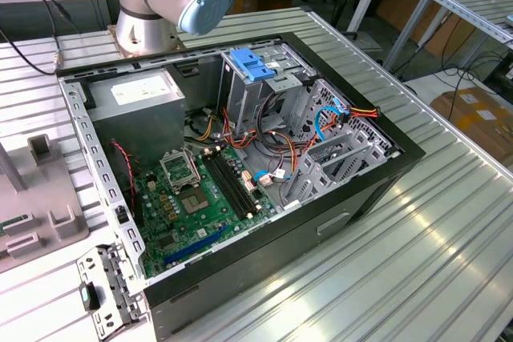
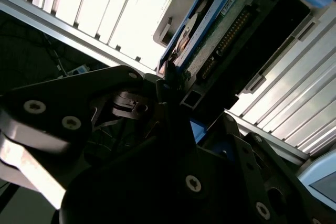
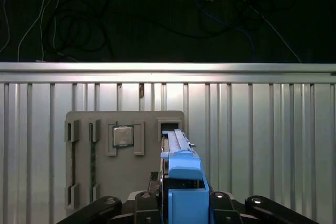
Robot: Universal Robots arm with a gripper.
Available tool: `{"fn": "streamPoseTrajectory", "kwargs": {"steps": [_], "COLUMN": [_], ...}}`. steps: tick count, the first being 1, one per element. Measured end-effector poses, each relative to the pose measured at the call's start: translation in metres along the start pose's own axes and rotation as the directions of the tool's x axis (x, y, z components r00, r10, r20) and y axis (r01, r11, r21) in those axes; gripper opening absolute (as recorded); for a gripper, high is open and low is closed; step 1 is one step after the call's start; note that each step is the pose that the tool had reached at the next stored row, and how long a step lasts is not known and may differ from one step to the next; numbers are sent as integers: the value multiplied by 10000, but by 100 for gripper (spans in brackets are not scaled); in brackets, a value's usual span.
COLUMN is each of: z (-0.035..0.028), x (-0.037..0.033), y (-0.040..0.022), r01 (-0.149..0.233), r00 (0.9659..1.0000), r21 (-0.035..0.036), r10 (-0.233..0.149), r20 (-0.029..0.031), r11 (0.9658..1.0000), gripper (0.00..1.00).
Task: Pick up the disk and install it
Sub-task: 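Pick up the disk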
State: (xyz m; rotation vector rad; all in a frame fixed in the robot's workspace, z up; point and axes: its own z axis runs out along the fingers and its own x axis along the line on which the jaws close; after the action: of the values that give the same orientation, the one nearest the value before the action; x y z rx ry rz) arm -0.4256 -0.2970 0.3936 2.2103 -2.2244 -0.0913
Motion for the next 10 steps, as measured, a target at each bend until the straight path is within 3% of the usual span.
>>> {"fn": "streamPoseTrajectory", "kwargs": {"steps": [10], "z": [-61], "x": [-2], "y": [3], "r01": [0], "r00": [10000], "r21": [-1], "r10": [0], "r20": [0], "r11": [10000], "gripper": [37]}}
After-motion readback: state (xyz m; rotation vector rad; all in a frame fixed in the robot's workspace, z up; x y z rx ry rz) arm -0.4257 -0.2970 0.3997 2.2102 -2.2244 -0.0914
